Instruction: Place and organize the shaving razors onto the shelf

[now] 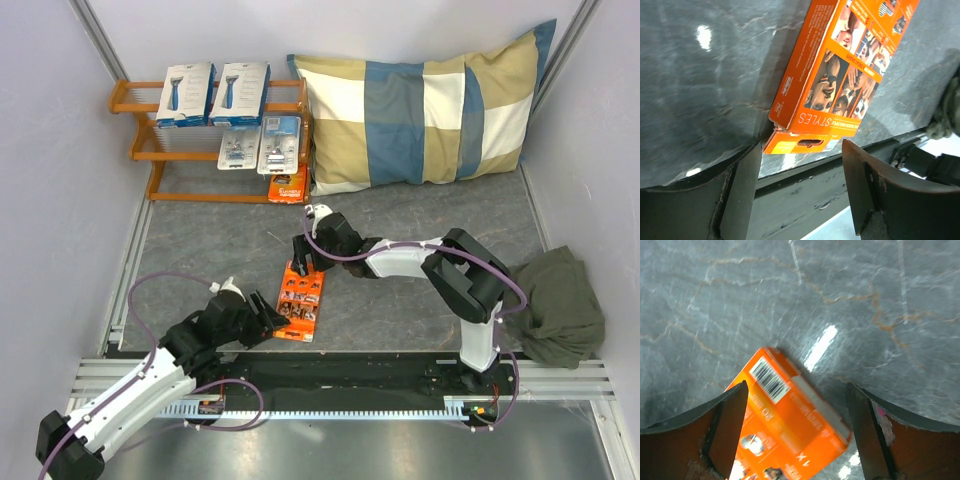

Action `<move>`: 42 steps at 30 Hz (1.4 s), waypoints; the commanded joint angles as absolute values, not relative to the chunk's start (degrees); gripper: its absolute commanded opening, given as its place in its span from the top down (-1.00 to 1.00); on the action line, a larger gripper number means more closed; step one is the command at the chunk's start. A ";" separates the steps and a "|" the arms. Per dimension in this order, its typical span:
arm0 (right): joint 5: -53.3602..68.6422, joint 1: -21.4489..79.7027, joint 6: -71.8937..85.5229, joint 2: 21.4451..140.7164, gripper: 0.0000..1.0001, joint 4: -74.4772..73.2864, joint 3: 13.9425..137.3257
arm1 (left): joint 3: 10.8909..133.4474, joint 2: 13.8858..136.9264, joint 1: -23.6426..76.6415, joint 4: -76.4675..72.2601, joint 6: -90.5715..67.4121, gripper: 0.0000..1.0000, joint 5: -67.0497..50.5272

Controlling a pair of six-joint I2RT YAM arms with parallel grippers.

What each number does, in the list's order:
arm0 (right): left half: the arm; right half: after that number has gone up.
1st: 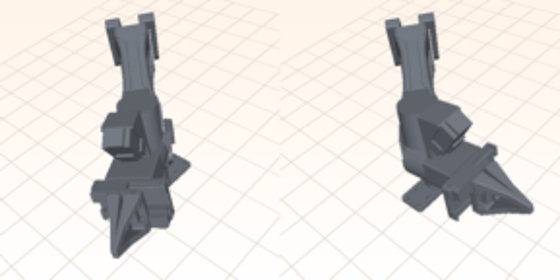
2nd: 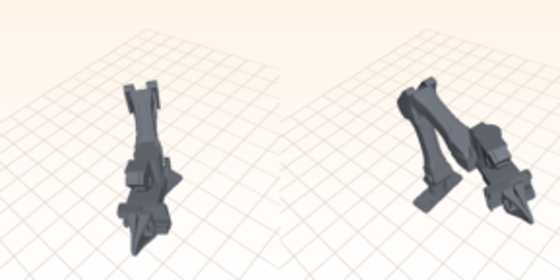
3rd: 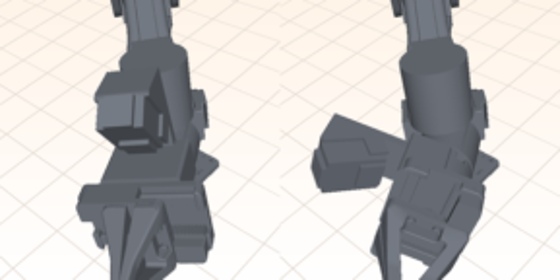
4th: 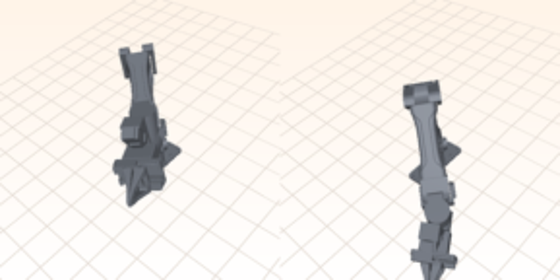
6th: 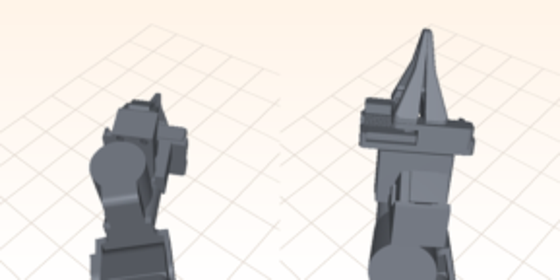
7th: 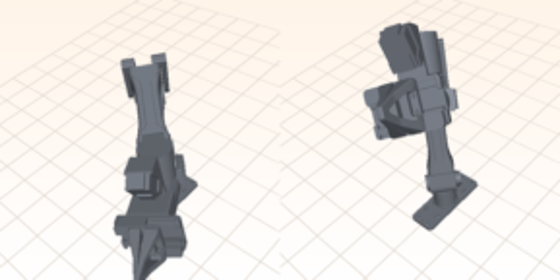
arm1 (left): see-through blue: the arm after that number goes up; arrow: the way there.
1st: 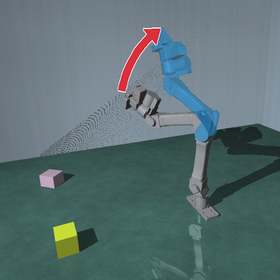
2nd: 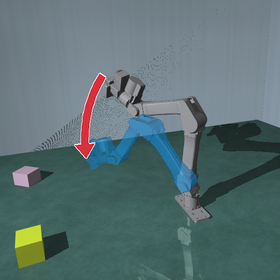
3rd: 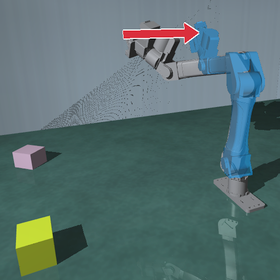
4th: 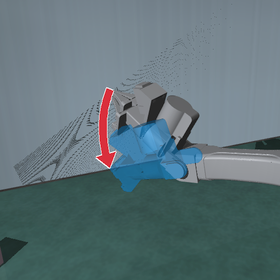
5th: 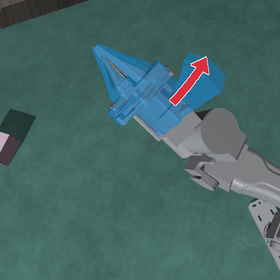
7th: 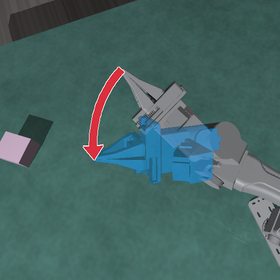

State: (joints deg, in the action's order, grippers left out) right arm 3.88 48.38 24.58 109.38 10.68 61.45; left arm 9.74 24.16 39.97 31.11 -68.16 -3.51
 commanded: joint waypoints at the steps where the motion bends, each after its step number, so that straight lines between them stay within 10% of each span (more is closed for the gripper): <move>1: 11.06 48.16 25.13 109.43 -0.72 12.49 60.92 | 6.07 24.26 40.17 26.72 -71.71 -0.47 -4.22; 25: 14.42 48.16 35.86 79.37 -0.58 6.76 31.73 | 10.55 38.13 42.53 11.97 -63.90 -0.43 -13.44; 42: 20.30 50.18 36.74 82.79 -0.59 13.27 32.17 | 9.41 51.51 69.25 -3.15 -77.59 -0.43 1.83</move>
